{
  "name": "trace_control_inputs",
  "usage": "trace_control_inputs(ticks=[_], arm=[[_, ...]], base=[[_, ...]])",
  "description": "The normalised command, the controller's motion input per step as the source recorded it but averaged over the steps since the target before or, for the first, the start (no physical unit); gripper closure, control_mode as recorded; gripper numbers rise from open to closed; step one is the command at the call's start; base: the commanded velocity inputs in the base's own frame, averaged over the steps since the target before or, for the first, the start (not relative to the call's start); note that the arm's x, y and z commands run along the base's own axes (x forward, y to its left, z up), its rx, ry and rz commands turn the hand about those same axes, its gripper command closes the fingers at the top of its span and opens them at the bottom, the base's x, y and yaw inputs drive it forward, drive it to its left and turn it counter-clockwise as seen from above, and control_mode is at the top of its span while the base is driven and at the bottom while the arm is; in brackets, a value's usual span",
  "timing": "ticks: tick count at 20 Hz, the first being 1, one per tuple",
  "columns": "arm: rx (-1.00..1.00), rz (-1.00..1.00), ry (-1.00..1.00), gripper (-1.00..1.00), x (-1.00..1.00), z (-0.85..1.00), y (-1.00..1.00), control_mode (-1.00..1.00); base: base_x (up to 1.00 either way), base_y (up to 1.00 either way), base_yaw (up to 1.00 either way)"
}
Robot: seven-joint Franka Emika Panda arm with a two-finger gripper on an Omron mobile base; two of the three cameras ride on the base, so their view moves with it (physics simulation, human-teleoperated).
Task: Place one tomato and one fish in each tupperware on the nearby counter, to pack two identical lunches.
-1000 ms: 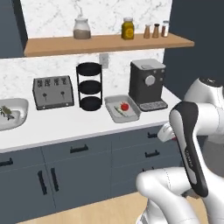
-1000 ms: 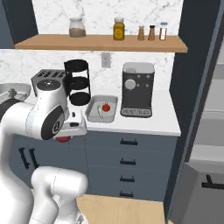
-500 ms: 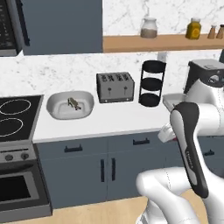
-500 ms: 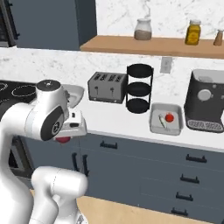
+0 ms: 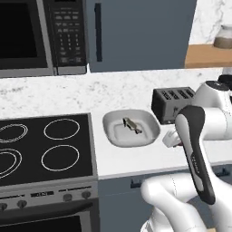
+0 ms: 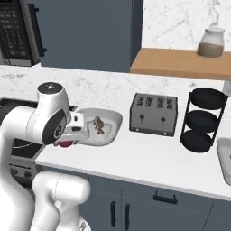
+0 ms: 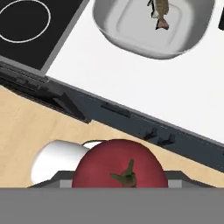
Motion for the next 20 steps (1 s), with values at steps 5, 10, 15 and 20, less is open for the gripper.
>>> trace_control_inputs(ticks=[5,10,15,20], arm=[[0.0,0.0,0.0,1.0,0.0,0.0,0.0,1.0],[0.03,-0.08,0.34,1.0,0.99,-0.58,0.19,-1.0],[0.0,-0.13,0.06,1.0,1.0,-0.85,0.21,-1.0],[-0.07,-0.17,0.01,1.0,1.0,-0.34,-0.01,-1.0]], base=[[0.82,0.77,-0.02],[0.0,0.0,0.0],[0.0,0.0,0.0],[0.0,0.0,0.0]])
